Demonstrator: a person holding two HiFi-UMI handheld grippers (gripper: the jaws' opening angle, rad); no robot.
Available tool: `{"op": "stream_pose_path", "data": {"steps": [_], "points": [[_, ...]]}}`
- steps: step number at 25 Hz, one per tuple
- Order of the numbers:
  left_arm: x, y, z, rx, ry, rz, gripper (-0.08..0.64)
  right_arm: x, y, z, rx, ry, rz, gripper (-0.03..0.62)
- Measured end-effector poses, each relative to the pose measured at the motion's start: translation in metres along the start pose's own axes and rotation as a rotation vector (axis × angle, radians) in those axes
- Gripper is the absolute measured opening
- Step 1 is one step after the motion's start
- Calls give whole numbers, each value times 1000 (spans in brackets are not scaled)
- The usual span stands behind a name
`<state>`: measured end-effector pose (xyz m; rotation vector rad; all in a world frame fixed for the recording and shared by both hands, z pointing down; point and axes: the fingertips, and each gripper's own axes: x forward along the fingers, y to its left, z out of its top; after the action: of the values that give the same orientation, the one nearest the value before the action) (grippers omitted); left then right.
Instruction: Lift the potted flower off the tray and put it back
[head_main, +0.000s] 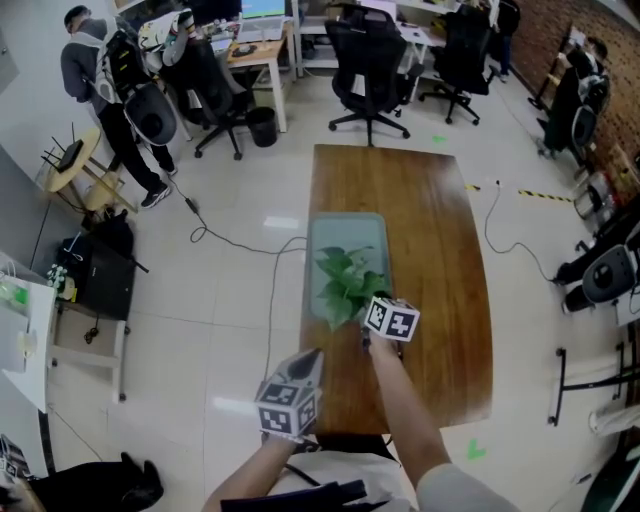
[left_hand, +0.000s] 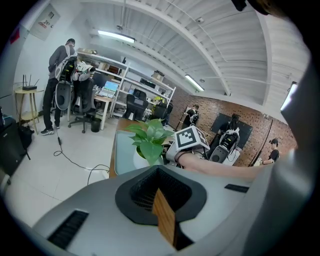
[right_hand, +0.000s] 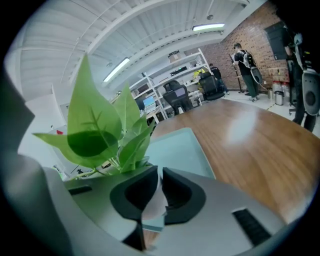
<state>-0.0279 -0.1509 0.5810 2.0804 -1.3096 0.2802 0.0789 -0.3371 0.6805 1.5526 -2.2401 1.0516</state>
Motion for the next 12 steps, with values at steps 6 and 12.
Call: {"op": "stream_pose_path", "data": {"steps": [6, 12], "points": [[2, 1, 1, 3, 0, -6, -5, -2, 0, 2, -6, -16, -22, 66], [4, 1, 5, 13, -6, -19, -5, -22, -7, 19, 19, -77, -52, 80]]}}
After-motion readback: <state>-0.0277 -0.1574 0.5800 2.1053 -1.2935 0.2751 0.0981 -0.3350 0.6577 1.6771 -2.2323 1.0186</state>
